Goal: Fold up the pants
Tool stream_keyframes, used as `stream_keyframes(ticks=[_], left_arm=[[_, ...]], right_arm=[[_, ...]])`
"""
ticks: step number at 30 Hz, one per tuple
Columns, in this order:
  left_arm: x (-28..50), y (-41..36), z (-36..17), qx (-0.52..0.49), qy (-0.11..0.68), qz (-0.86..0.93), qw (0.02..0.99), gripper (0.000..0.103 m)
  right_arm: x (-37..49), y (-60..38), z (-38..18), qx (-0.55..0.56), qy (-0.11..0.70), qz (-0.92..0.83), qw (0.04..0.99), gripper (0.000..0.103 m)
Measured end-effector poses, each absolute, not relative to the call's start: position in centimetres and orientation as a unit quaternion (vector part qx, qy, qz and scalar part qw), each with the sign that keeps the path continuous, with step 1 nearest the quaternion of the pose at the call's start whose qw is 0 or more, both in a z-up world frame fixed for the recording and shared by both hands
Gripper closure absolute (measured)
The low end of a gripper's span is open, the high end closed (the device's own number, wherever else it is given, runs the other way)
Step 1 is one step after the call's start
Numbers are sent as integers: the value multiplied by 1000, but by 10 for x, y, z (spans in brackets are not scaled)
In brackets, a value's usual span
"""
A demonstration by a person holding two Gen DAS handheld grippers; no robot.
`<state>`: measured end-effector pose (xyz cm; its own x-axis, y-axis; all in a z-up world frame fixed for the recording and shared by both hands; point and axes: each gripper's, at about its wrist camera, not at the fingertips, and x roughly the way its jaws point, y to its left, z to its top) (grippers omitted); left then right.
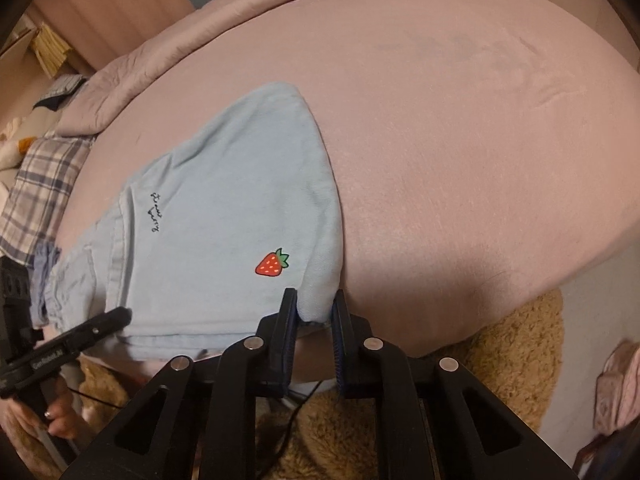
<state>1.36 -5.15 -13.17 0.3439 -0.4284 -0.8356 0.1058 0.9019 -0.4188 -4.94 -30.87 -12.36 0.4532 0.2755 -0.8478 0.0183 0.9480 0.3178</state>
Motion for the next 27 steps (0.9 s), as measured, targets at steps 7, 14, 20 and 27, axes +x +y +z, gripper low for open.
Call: stream_keyframes(ticks=[7, 14, 20, 27], left_arm=[[1, -45, -134, -158, 538, -165, 811, 75], [-10, -40, -134, -170, 534, -161, 813, 75], [-20, -31, -126, -180, 536, -160, 809, 74], [-33, -15, -102, -155, 503, -117, 842, 46]], right_arm=[[-56, -310, -126, 149, 499, 77, 850, 90], [-59, -309, -128, 147, 490, 74, 856, 90], [-60, -299, -122, 133, 497, 63, 855, 87], [-56, -286, -98, 75, 492, 36, 867, 69]])
